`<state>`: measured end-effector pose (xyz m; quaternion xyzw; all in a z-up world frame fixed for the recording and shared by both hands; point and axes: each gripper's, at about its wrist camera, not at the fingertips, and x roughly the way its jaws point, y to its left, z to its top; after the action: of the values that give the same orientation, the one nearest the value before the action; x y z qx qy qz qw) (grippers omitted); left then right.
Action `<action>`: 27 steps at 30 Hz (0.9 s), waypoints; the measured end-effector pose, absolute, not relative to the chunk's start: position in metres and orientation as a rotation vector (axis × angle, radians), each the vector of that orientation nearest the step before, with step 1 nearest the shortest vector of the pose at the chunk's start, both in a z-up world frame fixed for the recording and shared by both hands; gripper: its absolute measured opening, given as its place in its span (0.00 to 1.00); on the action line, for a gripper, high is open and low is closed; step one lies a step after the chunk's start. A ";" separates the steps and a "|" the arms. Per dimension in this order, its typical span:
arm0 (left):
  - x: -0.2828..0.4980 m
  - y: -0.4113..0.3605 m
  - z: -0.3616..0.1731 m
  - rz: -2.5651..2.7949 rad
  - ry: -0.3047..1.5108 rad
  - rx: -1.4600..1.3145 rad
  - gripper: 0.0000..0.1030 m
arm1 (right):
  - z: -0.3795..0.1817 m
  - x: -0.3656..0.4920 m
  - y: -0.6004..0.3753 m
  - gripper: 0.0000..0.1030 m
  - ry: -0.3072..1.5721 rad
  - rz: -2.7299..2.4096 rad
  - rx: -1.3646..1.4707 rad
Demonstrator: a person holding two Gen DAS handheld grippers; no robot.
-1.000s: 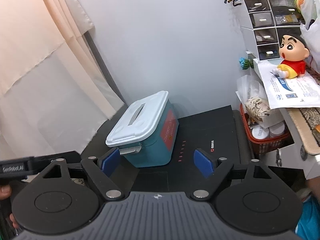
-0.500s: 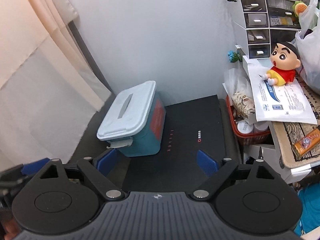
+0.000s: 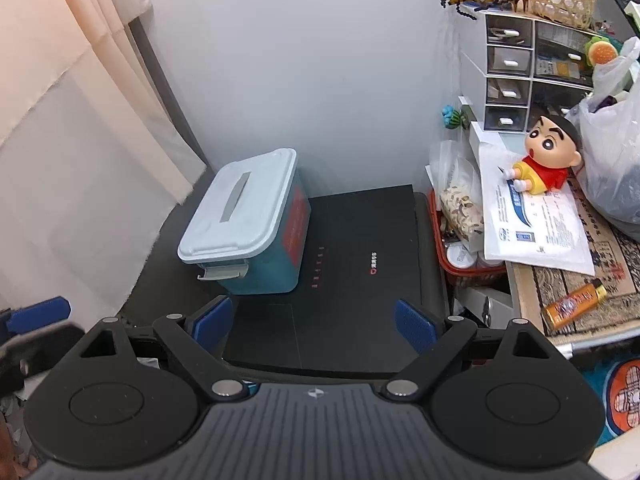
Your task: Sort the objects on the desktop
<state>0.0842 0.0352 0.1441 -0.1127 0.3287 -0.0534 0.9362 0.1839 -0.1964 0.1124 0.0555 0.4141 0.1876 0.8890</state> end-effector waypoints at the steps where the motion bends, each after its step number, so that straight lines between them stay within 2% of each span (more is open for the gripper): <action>1: 0.088 0.036 0.144 -0.092 0.678 -0.234 0.91 | 0.110 0.187 -0.197 0.89 0.860 0.386 0.110; 15: 0.124 0.008 0.108 -0.102 0.619 -0.131 0.91 | 0.076 0.198 -0.225 0.89 0.756 0.459 0.187; 19: 0.136 0.002 0.095 -0.126 0.635 -0.104 0.91 | 0.072 0.198 -0.222 0.94 0.708 0.461 0.170; 27: 0.152 0.008 0.065 -0.123 0.642 -0.151 0.91 | 0.030 0.212 -0.218 0.95 0.703 0.411 0.206</action>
<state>0.1523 0.0078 0.0648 -0.0742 0.3151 -0.0604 0.9442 0.2120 -0.2183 0.0301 0.0998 0.3414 0.1995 0.9131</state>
